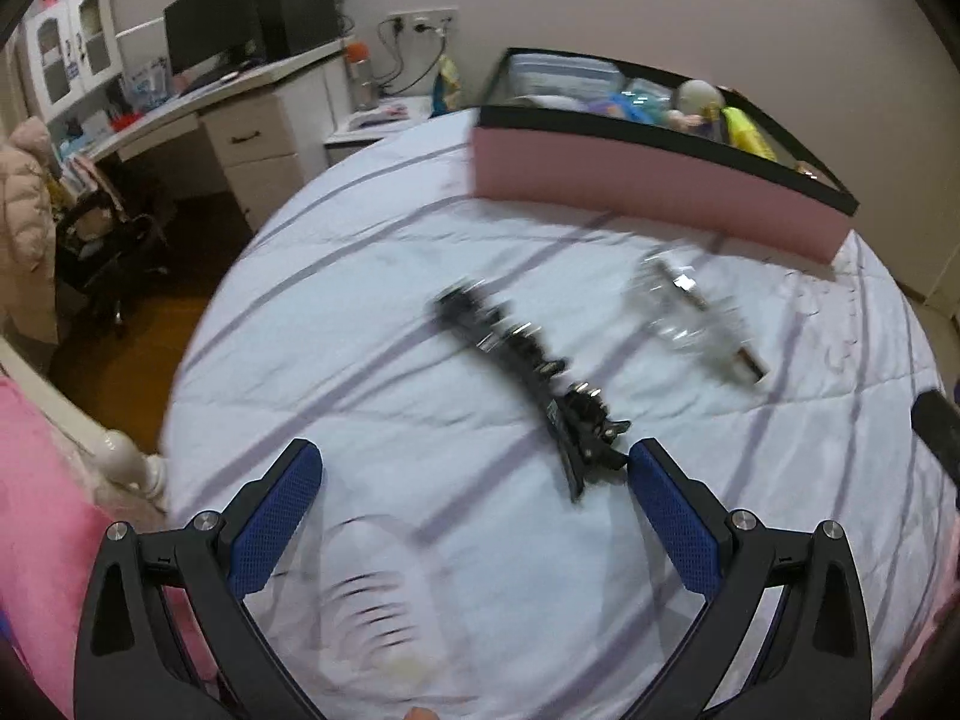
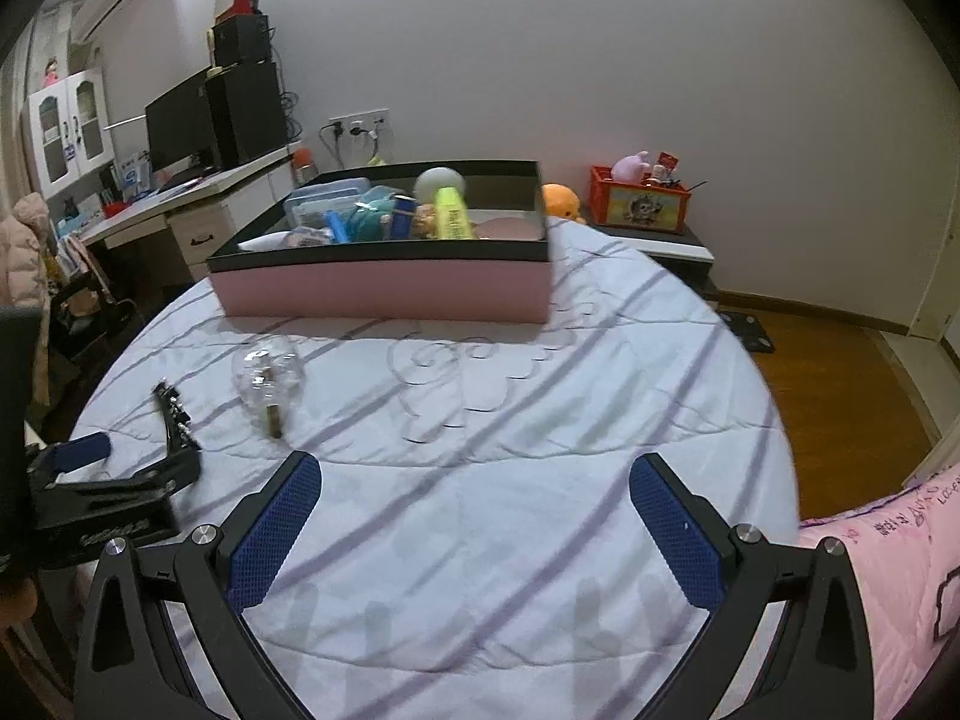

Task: Organize rigid objects

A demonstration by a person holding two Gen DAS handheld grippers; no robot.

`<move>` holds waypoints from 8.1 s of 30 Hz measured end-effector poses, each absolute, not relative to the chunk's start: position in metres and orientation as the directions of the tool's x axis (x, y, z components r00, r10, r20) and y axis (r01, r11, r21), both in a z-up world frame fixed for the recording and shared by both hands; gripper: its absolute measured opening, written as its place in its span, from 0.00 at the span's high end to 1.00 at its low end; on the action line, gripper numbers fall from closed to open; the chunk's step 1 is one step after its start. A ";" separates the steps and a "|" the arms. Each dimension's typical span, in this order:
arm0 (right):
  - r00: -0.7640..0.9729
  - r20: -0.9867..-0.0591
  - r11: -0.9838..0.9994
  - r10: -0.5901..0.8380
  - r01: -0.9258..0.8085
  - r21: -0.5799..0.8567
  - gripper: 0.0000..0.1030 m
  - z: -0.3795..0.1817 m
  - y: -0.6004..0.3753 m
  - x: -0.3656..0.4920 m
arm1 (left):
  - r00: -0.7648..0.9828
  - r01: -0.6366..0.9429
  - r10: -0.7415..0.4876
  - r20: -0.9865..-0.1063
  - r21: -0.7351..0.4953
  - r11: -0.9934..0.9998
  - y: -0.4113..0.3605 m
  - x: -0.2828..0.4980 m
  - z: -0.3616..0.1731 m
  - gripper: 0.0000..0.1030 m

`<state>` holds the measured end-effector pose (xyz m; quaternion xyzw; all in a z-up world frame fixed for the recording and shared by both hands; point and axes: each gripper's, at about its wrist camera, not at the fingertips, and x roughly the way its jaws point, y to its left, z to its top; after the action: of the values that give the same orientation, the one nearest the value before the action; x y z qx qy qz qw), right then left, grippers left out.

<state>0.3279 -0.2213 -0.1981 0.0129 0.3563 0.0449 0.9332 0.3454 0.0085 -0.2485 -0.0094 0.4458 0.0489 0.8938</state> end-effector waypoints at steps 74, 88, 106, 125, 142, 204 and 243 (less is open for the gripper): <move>0.908 -0.418 0.997 0.029 -0.055 -0.051 0.50 -0.097 -0.178 0.276 | 0.875 0.212 -0.172 -0.453 0.039 0.976 -0.058 0.275 -0.102 0.81; 0.963 -0.268 0.999 0.023 -0.032 -0.029 0.50 -0.057 -0.177 0.237 | 0.956 0.136 -0.102 -0.276 0.105 0.985 -0.058 0.231 -0.060 0.81; 0.987 -0.158 1.000 0.014 -0.016 -0.009 0.50 -0.046 -0.179 0.224 | 0.984 0.113 -0.093 -0.149 0.129 0.985 -0.059 0.228 -0.044 0.81; 0.979 -0.202 0.998 0.017 -0.028 -0.055 0.50 -0.053 -0.169 0.306 | 0.976 0.109 -0.076 -0.206 0.156 0.982 -0.065 0.321 -0.063 0.82; 0.842 -0.539 0.993 0.017 -0.077 -0.089 0.50 -0.146 -0.168 0.513 | 0.792 0.208 -0.107 -0.601 0.101 0.973 -0.077 0.538 -0.165 0.82; 0.958 -0.231 0.984 0.172 -0.177 0.002 0.10 -0.028 -0.173 0.174 | 0.987 0.070 -0.058 -0.150 0.074 0.995 -0.008 0.158 -0.028 0.00; 0.987 -0.048 0.987 0.155 -0.157 -0.041 0.10 0.014 -0.159 0.037 | 0.999 0.016 -0.019 0.031 0.082 0.996 -0.004 0.026 0.016 0.00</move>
<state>0.0373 -0.1589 0.0145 -0.0225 0.0222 0.0785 0.9964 0.0265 -0.0040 0.0162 0.0412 -0.0159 -0.0086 0.9990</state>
